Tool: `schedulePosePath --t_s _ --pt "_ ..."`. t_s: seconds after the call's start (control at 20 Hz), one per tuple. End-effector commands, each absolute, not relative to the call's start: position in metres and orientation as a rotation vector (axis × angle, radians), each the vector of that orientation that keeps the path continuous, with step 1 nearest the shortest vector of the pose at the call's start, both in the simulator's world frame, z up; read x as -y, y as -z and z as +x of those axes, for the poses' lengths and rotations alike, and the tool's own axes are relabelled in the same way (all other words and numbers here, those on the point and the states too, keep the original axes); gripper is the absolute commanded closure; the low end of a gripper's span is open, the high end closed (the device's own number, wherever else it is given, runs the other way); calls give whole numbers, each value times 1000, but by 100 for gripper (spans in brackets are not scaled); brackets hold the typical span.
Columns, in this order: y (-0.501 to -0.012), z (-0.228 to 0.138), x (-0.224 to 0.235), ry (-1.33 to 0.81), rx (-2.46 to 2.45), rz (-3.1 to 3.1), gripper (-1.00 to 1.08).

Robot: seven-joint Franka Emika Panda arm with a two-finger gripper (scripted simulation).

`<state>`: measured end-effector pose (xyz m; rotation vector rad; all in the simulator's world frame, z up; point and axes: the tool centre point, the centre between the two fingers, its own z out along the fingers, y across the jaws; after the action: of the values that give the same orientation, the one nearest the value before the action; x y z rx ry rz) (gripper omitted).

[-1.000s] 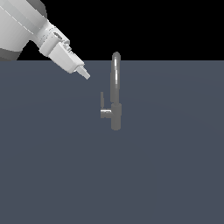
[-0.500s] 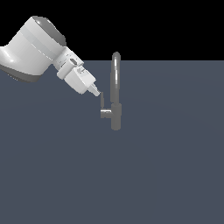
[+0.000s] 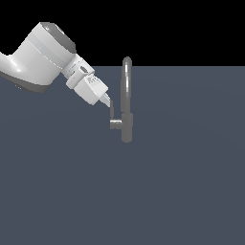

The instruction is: Turn on the faucet by rotating a designated handle.

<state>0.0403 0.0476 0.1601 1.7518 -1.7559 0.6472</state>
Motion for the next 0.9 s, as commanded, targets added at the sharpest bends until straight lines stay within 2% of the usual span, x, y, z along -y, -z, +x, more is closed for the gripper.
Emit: schedulePosePath --t_s 0.0,0.35,0.85 --pt "-159 39 -38 -656 1762 1725 108" --pt "-159 39 -34 -659 1765 1714 108" --pt "-165 10 -36 -659 1765 1714 108"
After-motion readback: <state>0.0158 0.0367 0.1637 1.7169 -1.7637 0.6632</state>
